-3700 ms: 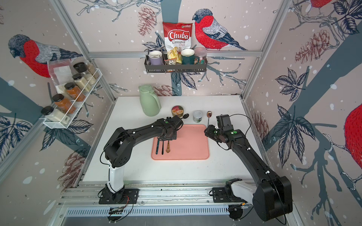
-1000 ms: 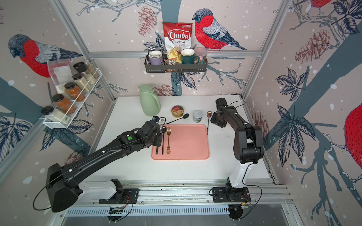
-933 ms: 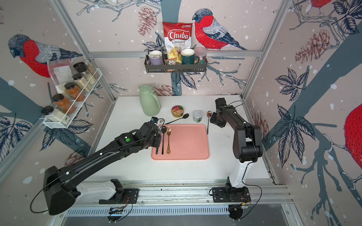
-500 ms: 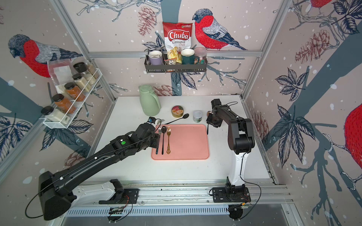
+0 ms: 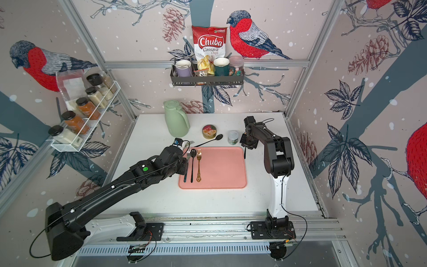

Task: Set the spoon and fork side by side
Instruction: Pick up the spoon from the center of the board.

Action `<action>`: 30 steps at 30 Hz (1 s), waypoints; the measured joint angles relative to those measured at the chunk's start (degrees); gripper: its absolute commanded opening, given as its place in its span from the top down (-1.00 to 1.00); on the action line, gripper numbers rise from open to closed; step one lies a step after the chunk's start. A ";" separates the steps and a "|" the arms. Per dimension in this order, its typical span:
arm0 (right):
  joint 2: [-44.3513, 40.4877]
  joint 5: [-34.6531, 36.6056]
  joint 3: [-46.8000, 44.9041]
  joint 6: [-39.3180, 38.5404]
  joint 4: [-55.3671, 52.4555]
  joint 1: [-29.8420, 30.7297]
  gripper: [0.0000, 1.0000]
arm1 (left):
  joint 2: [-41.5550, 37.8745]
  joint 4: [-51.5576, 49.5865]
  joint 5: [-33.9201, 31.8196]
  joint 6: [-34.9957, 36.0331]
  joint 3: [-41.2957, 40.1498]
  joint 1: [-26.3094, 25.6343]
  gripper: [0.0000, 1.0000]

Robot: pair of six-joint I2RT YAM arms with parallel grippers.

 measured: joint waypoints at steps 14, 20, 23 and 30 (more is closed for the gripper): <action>3.10 1.05 4.57 -4.70 -3.74 0.26 0.76 | -2.14 -0.09 -1.95 0.00 -1.27 0.02 0.38; 2.97 1.44 4.94 -5.60 -5.60 0.31 0.91 | -2.25 -0.07 -1.88 -0.02 -1.27 0.02 0.38; 1.60 1.60 4.61 -5.99 -6.73 0.42 0.92 | -2.38 -0.09 -1.88 -0.04 -1.38 0.02 0.38; -4.02 2.80 3.56 -6.21 -8.90 0.74 0.92 | -2.89 -0.07 -1.79 -0.33 -1.62 0.02 0.38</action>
